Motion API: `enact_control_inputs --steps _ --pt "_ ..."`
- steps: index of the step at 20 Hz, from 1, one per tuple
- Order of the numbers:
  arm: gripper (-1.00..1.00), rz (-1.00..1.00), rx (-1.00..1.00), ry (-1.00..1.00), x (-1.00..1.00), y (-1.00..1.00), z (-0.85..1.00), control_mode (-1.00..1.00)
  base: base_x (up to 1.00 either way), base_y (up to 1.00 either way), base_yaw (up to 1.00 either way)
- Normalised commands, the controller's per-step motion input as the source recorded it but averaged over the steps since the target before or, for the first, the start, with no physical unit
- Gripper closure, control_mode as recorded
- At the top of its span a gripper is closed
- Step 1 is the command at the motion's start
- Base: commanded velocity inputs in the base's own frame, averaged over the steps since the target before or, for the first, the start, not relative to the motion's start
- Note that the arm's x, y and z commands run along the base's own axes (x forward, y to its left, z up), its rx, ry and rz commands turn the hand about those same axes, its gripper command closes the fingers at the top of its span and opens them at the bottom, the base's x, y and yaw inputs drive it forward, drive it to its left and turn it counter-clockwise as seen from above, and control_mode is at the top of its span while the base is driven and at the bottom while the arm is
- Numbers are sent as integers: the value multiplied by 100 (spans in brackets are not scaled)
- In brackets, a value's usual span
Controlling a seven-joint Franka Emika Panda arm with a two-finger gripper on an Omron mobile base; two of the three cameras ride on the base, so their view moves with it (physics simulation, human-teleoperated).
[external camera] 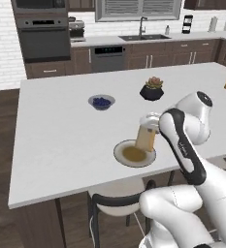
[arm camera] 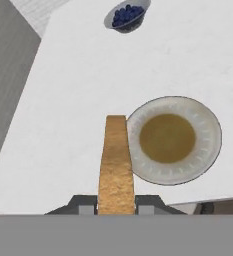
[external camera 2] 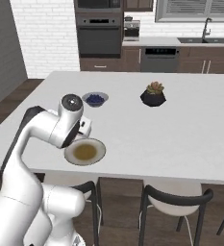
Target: Start the toaster. Once the lever pops up, take the bread to the plate on the dining counter.
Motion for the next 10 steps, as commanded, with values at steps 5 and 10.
enact_control_inputs --steps 5,10 --pt "100 0 14 0 45 -3 -47 -100 0 0 0" --pt "100 0 10 1 25 0 -32 -100 0 0 0"
